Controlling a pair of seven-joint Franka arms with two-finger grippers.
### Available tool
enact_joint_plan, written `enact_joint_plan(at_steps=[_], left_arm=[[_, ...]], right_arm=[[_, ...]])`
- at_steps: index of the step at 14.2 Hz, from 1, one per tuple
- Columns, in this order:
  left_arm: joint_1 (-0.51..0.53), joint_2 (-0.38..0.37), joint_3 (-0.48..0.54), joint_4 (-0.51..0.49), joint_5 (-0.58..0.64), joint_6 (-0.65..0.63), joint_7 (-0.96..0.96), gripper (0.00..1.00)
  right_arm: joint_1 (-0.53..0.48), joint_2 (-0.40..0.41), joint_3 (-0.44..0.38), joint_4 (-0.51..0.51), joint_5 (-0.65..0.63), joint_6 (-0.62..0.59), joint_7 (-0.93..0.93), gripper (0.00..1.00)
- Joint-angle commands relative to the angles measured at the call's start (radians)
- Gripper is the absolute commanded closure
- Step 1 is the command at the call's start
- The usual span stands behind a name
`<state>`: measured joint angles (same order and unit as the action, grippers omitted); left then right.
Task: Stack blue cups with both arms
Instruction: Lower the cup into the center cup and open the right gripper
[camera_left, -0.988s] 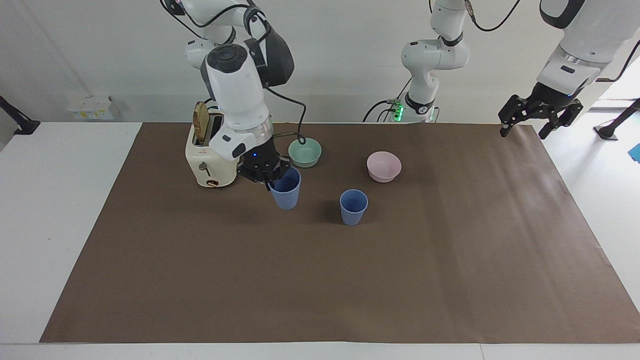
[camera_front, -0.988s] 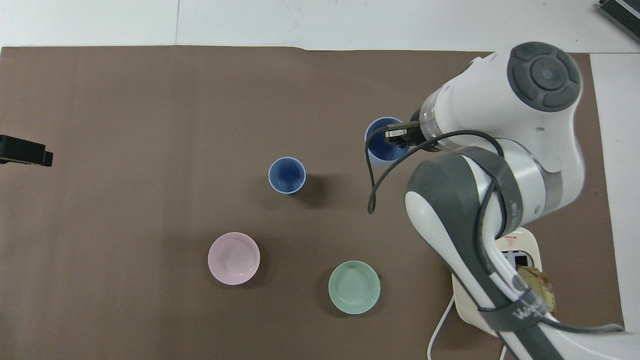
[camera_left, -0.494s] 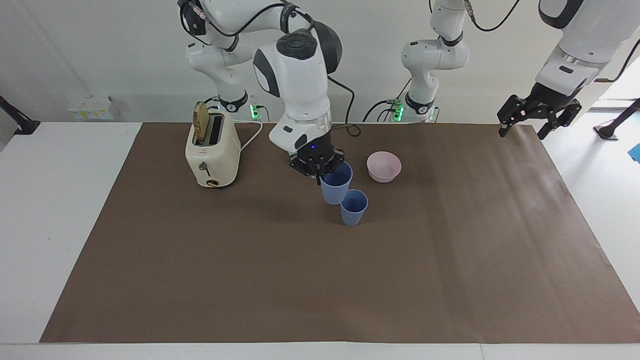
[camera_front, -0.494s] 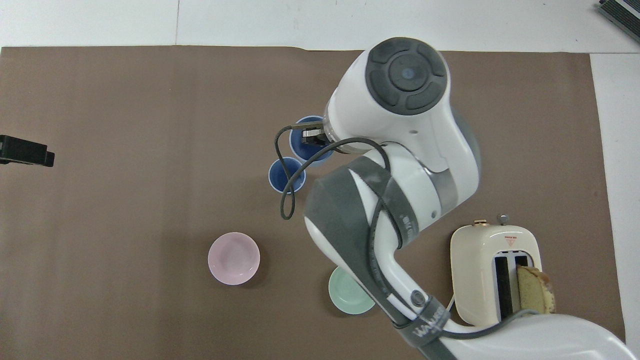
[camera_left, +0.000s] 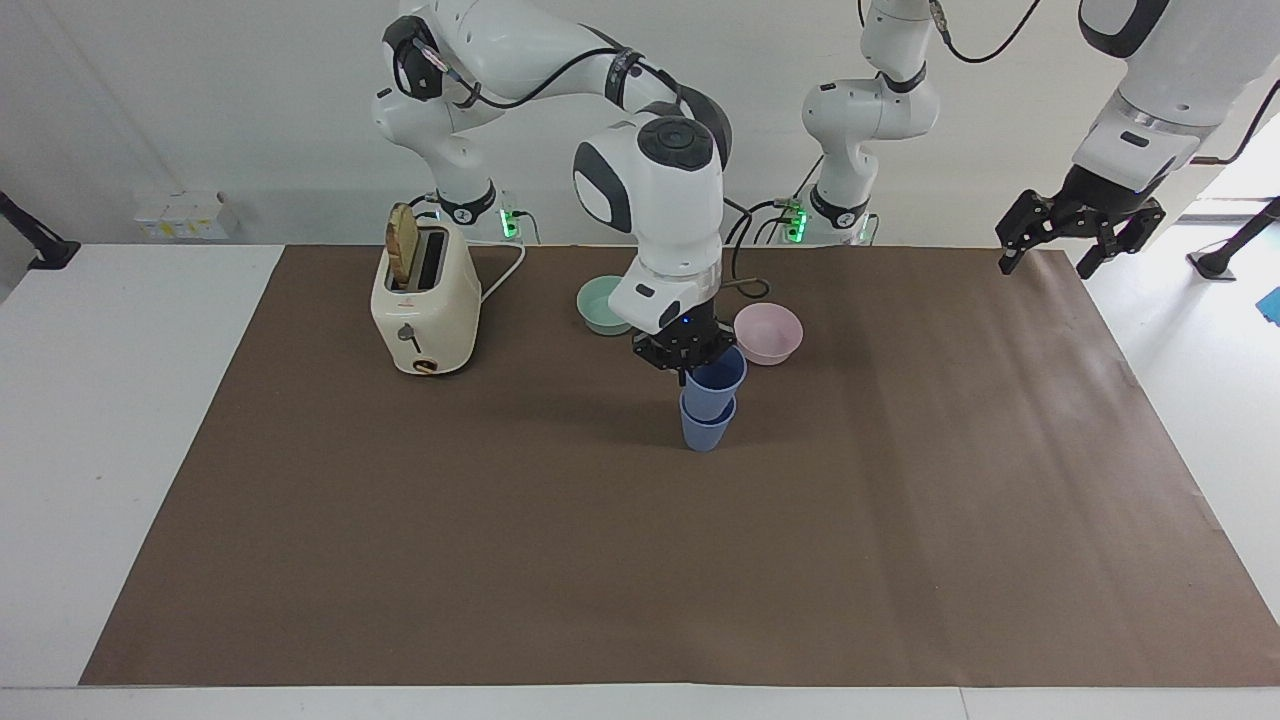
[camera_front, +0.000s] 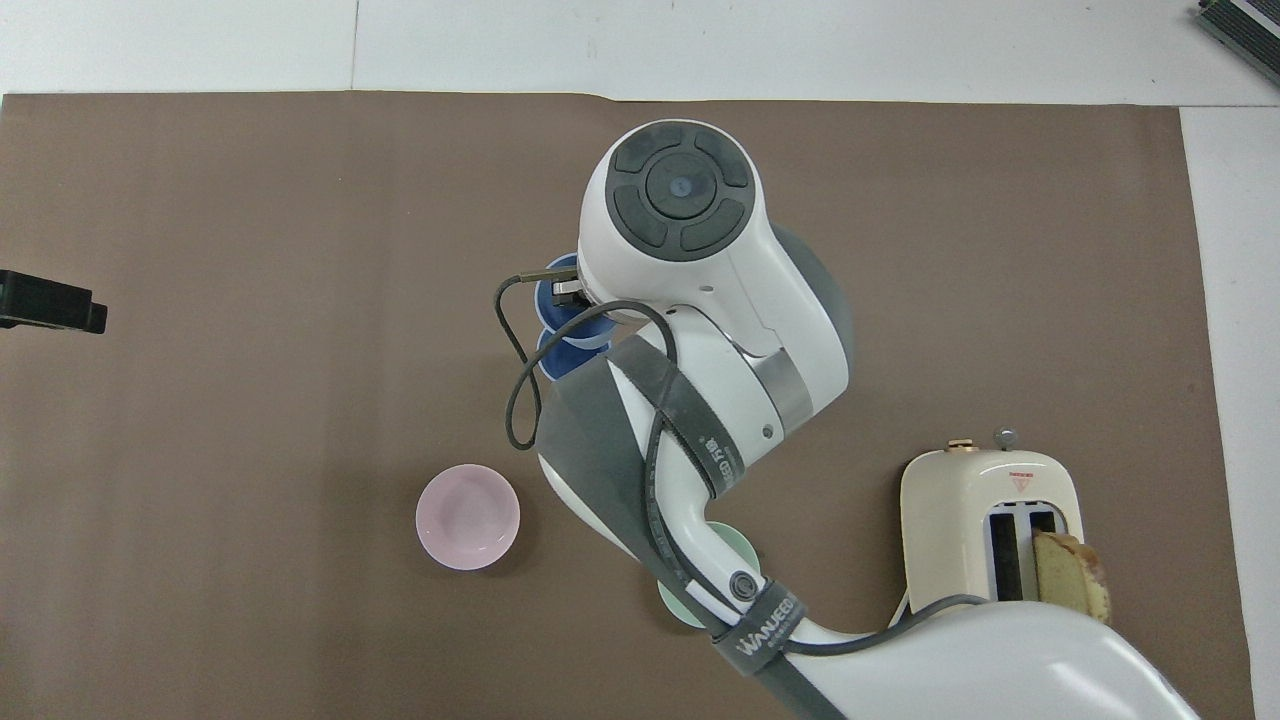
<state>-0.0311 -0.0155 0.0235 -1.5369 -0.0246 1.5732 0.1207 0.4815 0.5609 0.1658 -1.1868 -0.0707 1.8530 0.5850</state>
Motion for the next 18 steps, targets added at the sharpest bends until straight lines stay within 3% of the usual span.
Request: enact_joint_plan(at_steps=[1, 18], left_arm=[[0.011, -0.017, -0.007, -0.020, 0.009, 0.005, 0.005, 0.00], [0.011, -0.017, -0.007, -0.020, 0.011, 0.005, 0.007, 0.00]], right_arm=[[0.003, 0.028, 0.004, 0.015, -0.026, 0.014, 0.027, 1.00], [0.025, 0.005, 0.006, -0.007, -0.060, -0.038, 0.047, 1.00]])
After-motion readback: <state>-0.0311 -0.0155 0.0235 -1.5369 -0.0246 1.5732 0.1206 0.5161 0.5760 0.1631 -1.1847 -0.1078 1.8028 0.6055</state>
